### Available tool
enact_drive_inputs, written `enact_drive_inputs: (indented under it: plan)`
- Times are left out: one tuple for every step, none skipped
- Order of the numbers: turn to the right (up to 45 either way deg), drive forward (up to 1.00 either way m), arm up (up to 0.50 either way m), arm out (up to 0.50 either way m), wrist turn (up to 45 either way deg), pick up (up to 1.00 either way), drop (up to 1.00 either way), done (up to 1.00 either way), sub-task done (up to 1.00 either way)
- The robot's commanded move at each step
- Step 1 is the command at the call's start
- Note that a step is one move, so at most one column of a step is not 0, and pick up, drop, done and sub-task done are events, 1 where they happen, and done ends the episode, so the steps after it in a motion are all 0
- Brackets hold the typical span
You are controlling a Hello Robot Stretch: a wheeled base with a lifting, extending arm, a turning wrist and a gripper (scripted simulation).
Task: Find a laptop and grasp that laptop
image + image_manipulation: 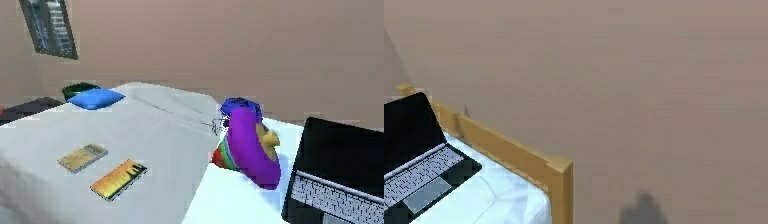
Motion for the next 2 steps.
enact_drive_inputs:
  plan:
    - [-39.0, 0.00, 0.00, 0.00, 0.0, 0.00, 0.00, 0.00, 0.00]
    - [-45.0, 0.00, 0.00, 0.00, 0.0, 0.00, 0.00, 0.00, 0.00]
